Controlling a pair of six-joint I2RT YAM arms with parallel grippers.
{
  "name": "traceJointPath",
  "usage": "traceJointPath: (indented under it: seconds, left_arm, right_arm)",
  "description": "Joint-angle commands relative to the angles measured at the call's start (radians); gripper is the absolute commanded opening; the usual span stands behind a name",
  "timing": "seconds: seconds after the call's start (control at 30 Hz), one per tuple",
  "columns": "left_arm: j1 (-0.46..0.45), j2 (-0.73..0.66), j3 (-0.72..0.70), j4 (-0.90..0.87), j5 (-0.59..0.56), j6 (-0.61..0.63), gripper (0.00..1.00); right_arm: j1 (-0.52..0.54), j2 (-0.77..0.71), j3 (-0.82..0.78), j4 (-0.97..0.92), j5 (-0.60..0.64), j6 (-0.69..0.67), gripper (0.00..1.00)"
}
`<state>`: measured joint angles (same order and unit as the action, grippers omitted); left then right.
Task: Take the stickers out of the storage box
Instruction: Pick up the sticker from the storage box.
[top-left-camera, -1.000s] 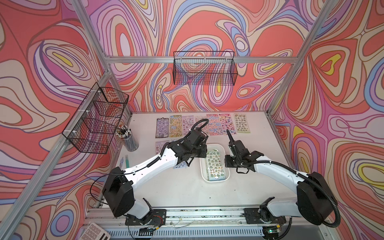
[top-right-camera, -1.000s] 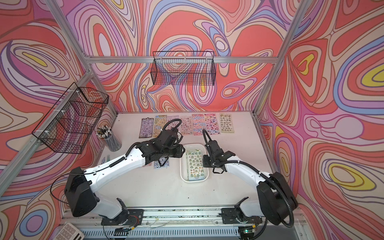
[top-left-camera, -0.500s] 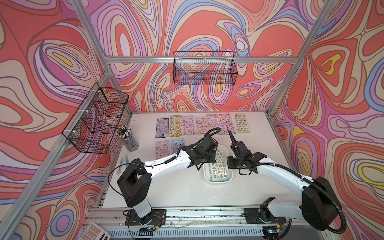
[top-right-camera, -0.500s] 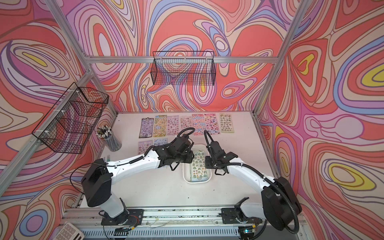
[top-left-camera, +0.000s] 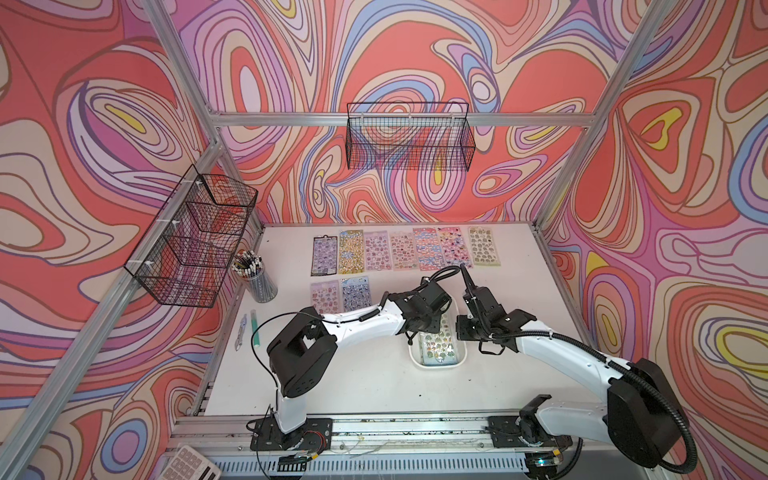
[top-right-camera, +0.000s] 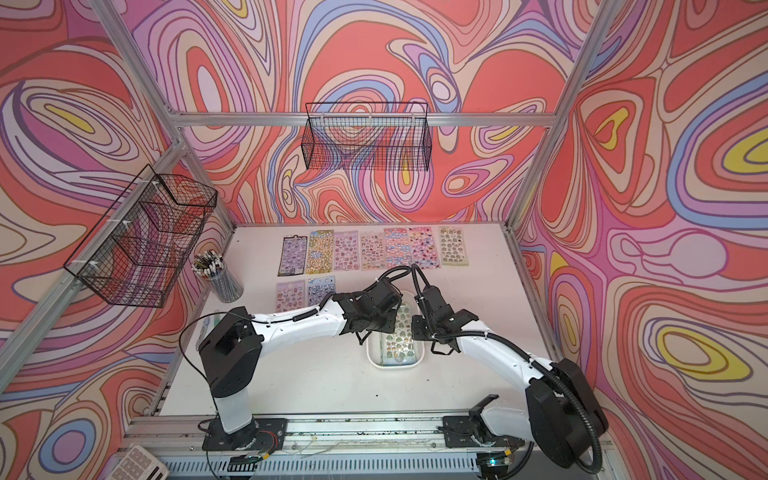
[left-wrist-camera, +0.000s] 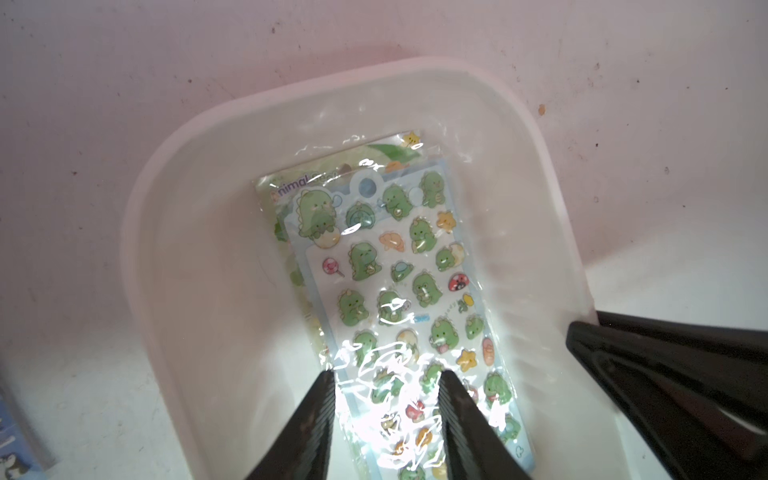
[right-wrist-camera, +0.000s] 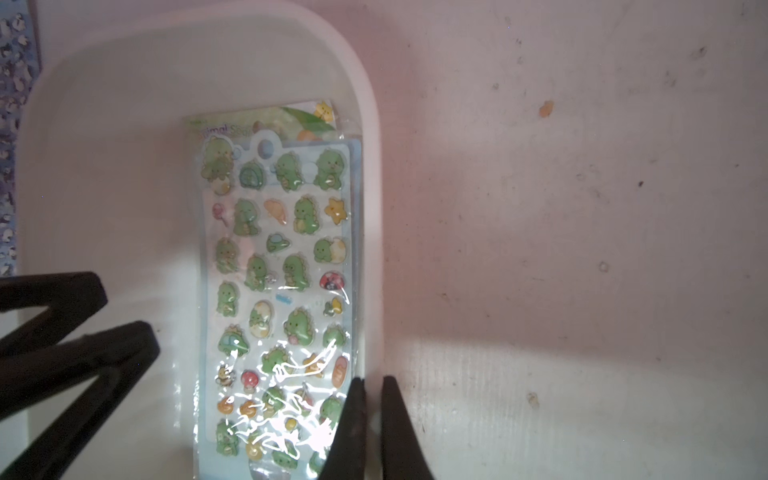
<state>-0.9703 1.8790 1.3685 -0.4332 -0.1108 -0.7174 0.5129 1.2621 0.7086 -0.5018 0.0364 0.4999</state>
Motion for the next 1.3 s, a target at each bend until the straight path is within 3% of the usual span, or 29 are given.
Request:
traceJointPath:
  seconds: [0.0,0.23,0.83,1.27]
  left_arm:
    - [-0.008,0.045,0.044,-0.112,-0.05,-0.036,0.42]
    - [-0.007,0.121,0.128,-0.237,-0.106,-0.096,0.41]
    - [0.016,0.156,0.045,-0.098,-0.003,-0.166,0.43]
    - [0.029,0.167,0.033,-0.106,-0.033,-0.179,0.43]
  right_arm:
    - [0.003,-0.004,-0.026,0.011,-0.002,0.013,0.0]
    - [0.003,0.004,-0.027,0.037,-0.009,0.009,0.0]
    - [0.003,0.0,-0.056,0.06,-0.027,0.012,0.0]
    - [0.002,0.013,-0.05,0.057,-0.033,0.002,0.0]
